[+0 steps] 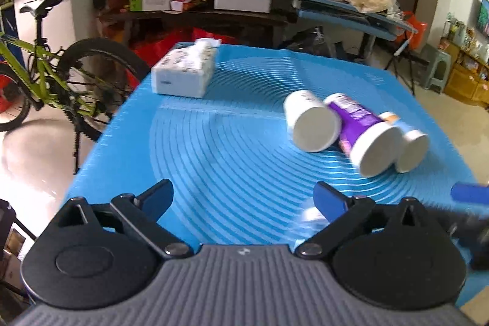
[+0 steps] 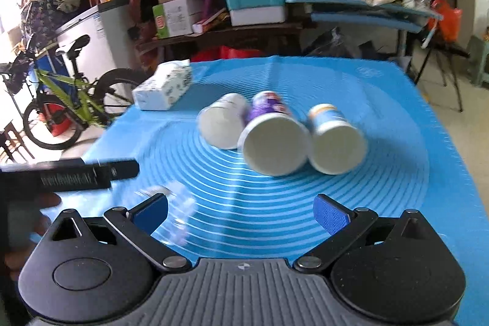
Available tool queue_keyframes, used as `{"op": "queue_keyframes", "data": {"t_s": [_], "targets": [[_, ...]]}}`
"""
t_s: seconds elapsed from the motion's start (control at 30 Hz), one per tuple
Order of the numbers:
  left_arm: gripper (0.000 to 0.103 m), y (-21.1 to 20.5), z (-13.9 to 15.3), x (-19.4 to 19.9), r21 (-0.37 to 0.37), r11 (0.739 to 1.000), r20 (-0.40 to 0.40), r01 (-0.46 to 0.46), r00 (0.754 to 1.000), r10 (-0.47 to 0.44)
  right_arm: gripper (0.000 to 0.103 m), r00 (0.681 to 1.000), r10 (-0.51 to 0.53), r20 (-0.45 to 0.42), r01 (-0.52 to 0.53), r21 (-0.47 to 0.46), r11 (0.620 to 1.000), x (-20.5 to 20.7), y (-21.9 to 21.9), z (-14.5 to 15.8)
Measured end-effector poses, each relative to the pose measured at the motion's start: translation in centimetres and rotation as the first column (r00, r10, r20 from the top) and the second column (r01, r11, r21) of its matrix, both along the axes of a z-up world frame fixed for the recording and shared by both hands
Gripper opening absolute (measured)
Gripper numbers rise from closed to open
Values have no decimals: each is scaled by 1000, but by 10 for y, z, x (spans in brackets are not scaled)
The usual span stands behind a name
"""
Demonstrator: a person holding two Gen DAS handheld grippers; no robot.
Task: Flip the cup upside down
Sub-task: 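Pass the clear cup to the right tool while the left tool releases it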
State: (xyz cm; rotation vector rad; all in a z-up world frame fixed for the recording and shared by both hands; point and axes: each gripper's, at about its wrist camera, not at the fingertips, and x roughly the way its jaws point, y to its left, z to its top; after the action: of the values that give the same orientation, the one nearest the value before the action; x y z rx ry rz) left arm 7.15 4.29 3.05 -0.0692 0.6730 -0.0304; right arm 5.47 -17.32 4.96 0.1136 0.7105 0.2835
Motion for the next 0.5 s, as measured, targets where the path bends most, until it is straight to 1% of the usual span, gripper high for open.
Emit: {"op": "queue_keyframes", "data": {"t_s": [0.07,0.1,0.17,0.23,0.3,0.4,0.5], "targets": [[97,13,-6,1,4,1000,-9,-3,1000,3,98,999,21,-26,-20,32,999,9,10,5],[97,20,-10,3,14,1000,-16,-4,1000,5,98,999,34,-40,-32,46,998,15,15,7],[97,29,-14,5,36,999,-24,-9,1000,10,95,995,48,-86,-42,74,996,28,24,6],[97,37,-19,5,53,999,-28,-14,999,16,82,988,43,-146,-28,104,994,41,30,2],[97,45,-23,7,52,998,-29,-20,999,22,78,979,43,-197,-18,127,992,53,37,-3],[97,51,-26,9,41,999,-34,-22,999,23,75,969,34,-243,-4,125,992,67,47,-11],[97,54,-30,10,35,999,-39,-22,999,23,69,950,21,-312,24,141,990,82,52,-23]]}}
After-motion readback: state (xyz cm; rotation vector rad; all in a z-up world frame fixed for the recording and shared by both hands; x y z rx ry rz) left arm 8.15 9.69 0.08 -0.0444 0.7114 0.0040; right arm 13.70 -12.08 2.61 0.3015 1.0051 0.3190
